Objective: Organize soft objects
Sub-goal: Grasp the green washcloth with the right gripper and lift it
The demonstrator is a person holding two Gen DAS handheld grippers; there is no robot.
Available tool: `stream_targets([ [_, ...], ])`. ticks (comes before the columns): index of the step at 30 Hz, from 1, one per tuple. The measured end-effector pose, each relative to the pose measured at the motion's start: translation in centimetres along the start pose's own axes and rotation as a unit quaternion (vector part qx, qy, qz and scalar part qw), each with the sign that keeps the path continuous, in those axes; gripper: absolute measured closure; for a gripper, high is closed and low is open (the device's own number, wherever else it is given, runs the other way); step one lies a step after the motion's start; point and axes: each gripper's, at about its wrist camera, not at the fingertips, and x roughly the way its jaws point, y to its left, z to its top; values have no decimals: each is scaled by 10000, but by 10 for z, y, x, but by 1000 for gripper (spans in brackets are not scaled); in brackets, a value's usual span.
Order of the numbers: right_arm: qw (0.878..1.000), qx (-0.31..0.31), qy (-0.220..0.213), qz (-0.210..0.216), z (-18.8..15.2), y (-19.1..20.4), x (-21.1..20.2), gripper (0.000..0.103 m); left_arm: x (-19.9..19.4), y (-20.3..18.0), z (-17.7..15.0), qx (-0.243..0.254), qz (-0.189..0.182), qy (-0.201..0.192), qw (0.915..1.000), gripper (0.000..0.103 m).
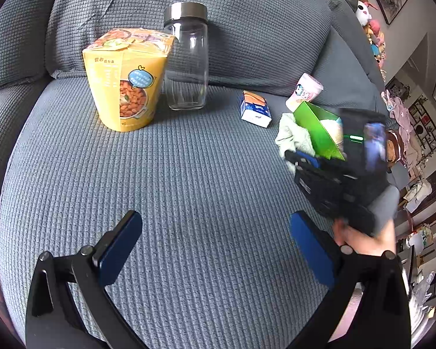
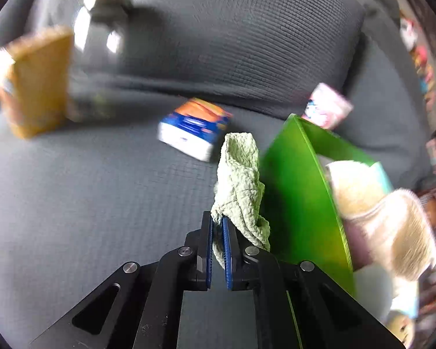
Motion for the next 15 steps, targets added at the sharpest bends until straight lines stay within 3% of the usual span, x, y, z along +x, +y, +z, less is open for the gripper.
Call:
stream_targets([
  [3, 9923, 138, -171, 1216, -15, 5, -36, 96, 2, -2, 2, -39, -86, 60, 9999, 1],
  [7, 9794, 1, -164, 2011, -40, 19, -70, 95, 2, -7, 0, -98, -154, 133, 9997, 1],
  [13, 9686, -62, -131, 2484, -69, 23, -97, 95, 3, -21, -6, 44, -241, 252, 9994, 1],
  [15, 9726, -45, 78, 2323, -75, 14, -90, 86, 7, -26, -8, 86, -258, 332, 9991, 1],
])
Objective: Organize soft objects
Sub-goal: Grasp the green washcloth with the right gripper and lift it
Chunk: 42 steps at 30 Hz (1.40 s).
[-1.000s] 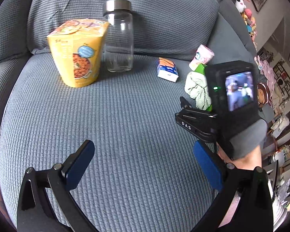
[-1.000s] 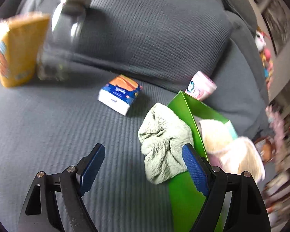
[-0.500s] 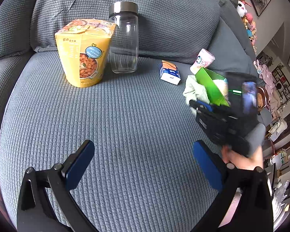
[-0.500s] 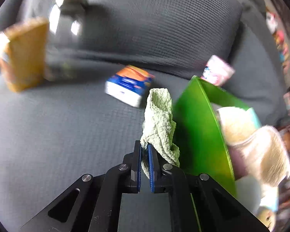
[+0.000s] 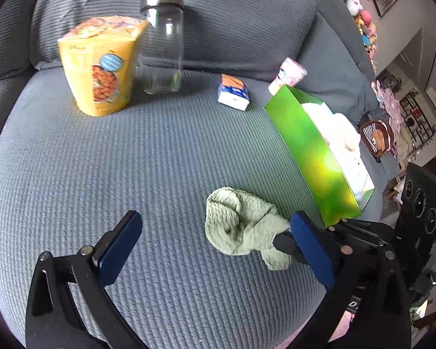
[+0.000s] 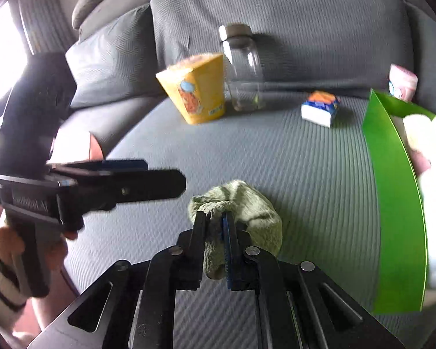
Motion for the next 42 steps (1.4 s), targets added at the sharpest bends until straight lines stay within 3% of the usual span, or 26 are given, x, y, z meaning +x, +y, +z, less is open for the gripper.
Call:
stream_targets([
  [1, 9999, 56, 42, -102, -2, -1, 0, 82, 3, -3, -1, 28, -6, 50, 10000, 1],
  [3, 9997, 186, 28, -175, -8, -7, -4, 53, 11, -9, -2, 87, -44, 152, 9998, 1],
  [6, 9993, 300, -177, -159, -12, -13, -13, 36, 22, -21, -5, 229, -65, 358, 9991, 1],
  [11, 9995, 251, -20, -166, -14, -16, -2, 36, 35, -32, -12, 379, -88, 608, 9974, 1],
  [22, 9996, 267, 12, -46, -17, -16, 3, 36, 40, -39, -17, 477, -102, 697, 9964, 8],
  [26, 9996, 279, 41, -38, -19, -17, 5, 36, 41, -40, -17, 457, -136, 708, 9964, 20],
  [30, 9996, 289, 47, -2, -20, -17, 5, 36, 41, -40, -16, 454, -181, 699, 9964, 23],
  [32, 9996, 295, 51, 15, -20, -18, 6, 36, 42, -41, -16, 475, -183, 719, 9961, 34],
  [36, 9996, 278, 61, 29, -20, -17, 7, 36, 44, -41, -17, 477, -158, 730, 9961, 37],
  [38, 9996, 261, 68, 37, -19, -17, 8, 36, 44, -40, -17, 468, -143, 724, 9962, 53],
  [42, 9997, 245, 73, 52, -19, -16, 9, 36, 45, -38, -16, 436, -162, 749, 9961, 54],
])
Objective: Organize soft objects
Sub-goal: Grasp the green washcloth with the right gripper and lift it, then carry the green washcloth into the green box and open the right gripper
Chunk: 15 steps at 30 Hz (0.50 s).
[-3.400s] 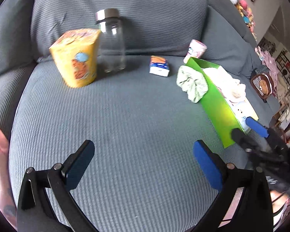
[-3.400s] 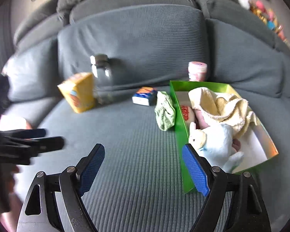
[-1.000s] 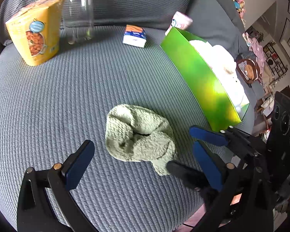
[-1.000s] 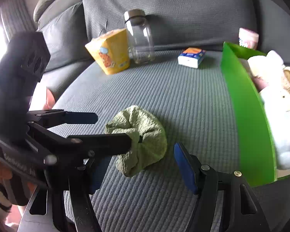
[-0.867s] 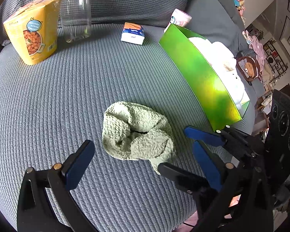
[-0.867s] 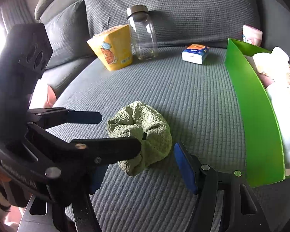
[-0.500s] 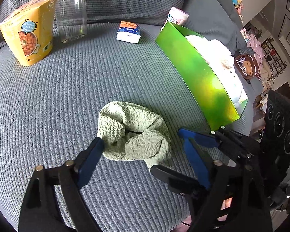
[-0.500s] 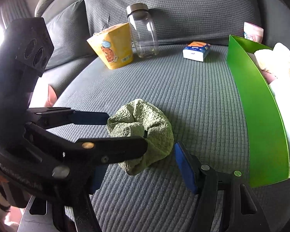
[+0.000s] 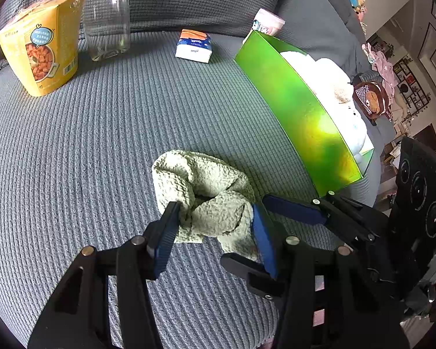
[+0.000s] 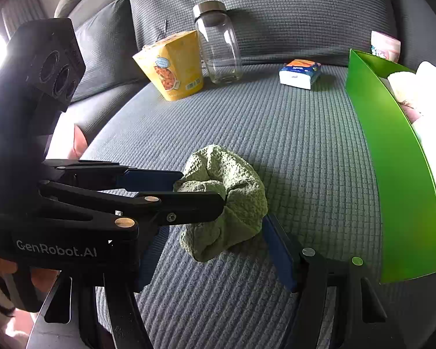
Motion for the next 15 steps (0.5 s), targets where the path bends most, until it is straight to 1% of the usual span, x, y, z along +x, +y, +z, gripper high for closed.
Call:
stream_targets([
  [1, 10000, 2, 3, 8, 0, 0, 0, 36, 0, 0, 0, -3, 0, 3, 10000, 54],
  [4, 10000, -6, 13, 7, 0, 1, 1, 36, 0, 1, 0, -19, -10, 10, 10000, 62],
  [9, 10000, 7, -3, 24, -1, 0, 1, 36, 1, 2, 0, -20, -17, 17, 10000, 63],
  [11, 10000, 25, -24, 22, 0, -2, 1, 36, 1, 2, 0, -18, -12, 20, 10000, 71],
  [15, 10000, 20, -41, 74, 3, -4, 4, 36, 3, 3, 1, -28, 3, 26, 10000, 73],
])
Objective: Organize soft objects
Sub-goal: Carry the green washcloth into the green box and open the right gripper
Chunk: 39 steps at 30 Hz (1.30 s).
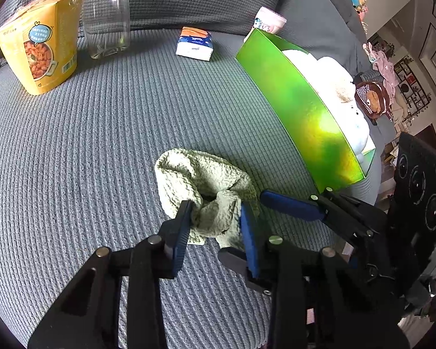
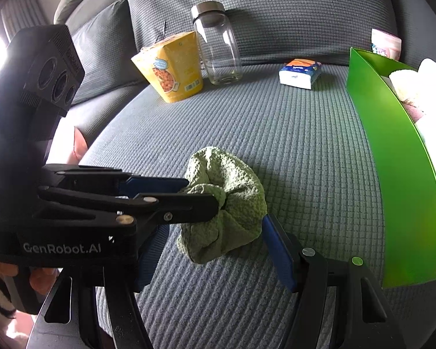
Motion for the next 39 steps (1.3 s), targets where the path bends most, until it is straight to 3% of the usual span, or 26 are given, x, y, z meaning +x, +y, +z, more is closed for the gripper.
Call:
stream_targets([
  [8, 9988, -414, 222, -134, 1, 7, 16, 40, 10, 9, 4, -200, 97, 55, 9997, 79],
  [15, 9972, -662, 236, -271, -1, 10, 12, 74, 13, 10, 3, -226, 40, 46, 9997, 79],
  [20, 9950, -889, 131, -436, -4, 20, 12, 86, 12, 9, 3, -270, -17, -1, 9996, 84],
  [39, 9956, -600, -493, -534, 0, 13, -34, 87, -16, -35, 15, 330, -29, -427, 9985, 84],
])
